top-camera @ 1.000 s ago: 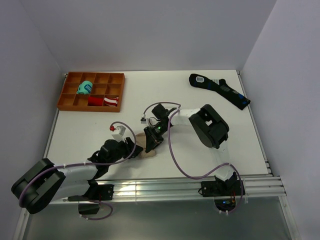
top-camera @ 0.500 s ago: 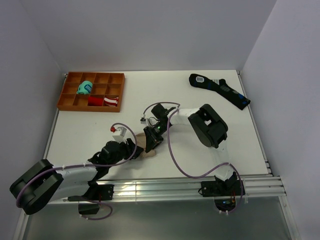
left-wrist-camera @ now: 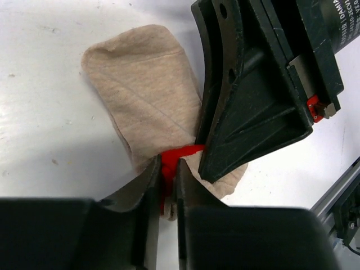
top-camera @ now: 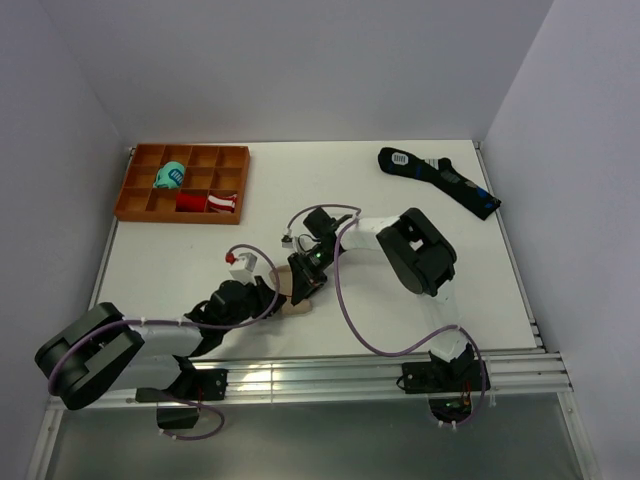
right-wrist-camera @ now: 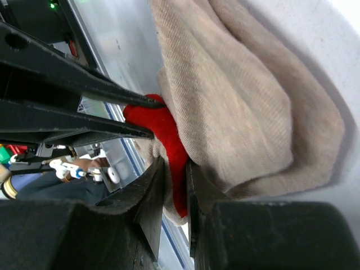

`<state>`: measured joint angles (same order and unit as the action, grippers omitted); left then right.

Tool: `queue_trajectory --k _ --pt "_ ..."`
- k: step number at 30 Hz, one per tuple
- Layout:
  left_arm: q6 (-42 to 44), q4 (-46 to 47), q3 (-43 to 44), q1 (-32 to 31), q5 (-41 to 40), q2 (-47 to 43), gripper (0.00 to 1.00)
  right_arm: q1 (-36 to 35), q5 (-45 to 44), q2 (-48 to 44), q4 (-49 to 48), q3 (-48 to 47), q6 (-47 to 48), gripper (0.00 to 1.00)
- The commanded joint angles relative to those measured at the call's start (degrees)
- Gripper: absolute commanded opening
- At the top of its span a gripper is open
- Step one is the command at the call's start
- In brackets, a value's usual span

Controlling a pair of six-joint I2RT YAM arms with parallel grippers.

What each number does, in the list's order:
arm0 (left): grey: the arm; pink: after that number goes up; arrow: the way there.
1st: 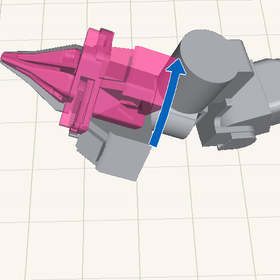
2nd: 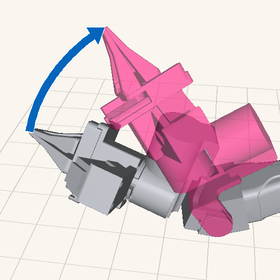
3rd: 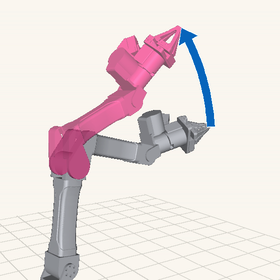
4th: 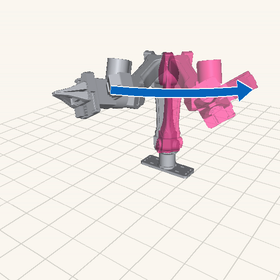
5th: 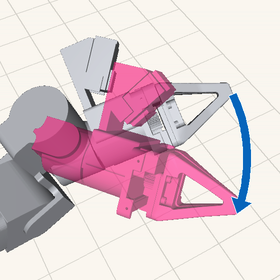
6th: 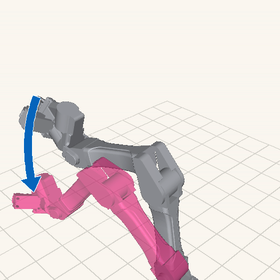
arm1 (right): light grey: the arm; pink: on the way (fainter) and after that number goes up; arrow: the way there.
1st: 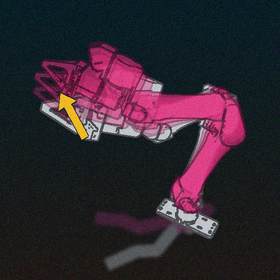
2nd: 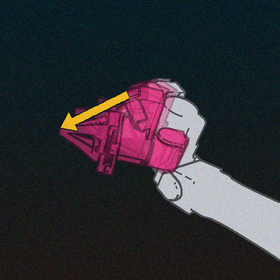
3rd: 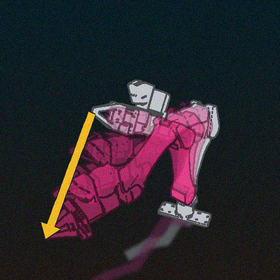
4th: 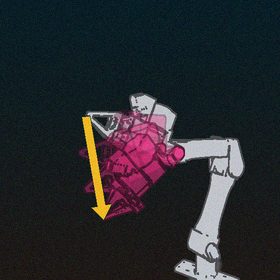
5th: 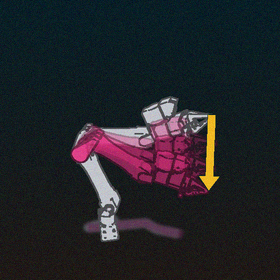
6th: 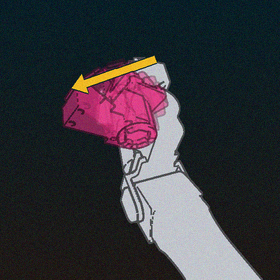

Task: Roll the socks
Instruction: Roll the sock at the center of the board.

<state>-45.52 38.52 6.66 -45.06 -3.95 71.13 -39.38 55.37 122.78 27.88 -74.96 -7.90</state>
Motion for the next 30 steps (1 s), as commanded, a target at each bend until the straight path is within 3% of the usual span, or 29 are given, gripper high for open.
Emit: queue_trajectory --k 1,3,5,14,24,30 --pt "-1.06 -0.56 1.60 -0.47 0.16 2.60 0.14 -0.17 -10.81 1.67 -1.59 3.85 2.98 0.17" --pt "-2.03 -0.82 1.96 -0.56 0.60 3.39 0.03 -0.18 -11.69 0.53 -2.65 4.99 2.63 0.18" --pt "-2.73 -0.73 2.05 -0.47 1.13 4.19 0.00 -0.09 -12.13 -0.52 -4.06 5.70 2.10 0.21" --pt "-5.72 -10.39 5.21 -0.56 1.22 5.24 0.00 1.58 -18.01 -7.02 -11.61 10.70 -2.46 0.32" --pt "-7.22 -16.28 7.14 -0.56 1.66 5.77 0.00 3.78 -30.30 -15.02 -20.04 14.75 -8.88 0.33" --pt "-7.66 -18.22 8.11 -0.47 2.36 7.09 0.00 3.96 -32.96 -19.15 -24.45 16.51 -10.73 0.33"
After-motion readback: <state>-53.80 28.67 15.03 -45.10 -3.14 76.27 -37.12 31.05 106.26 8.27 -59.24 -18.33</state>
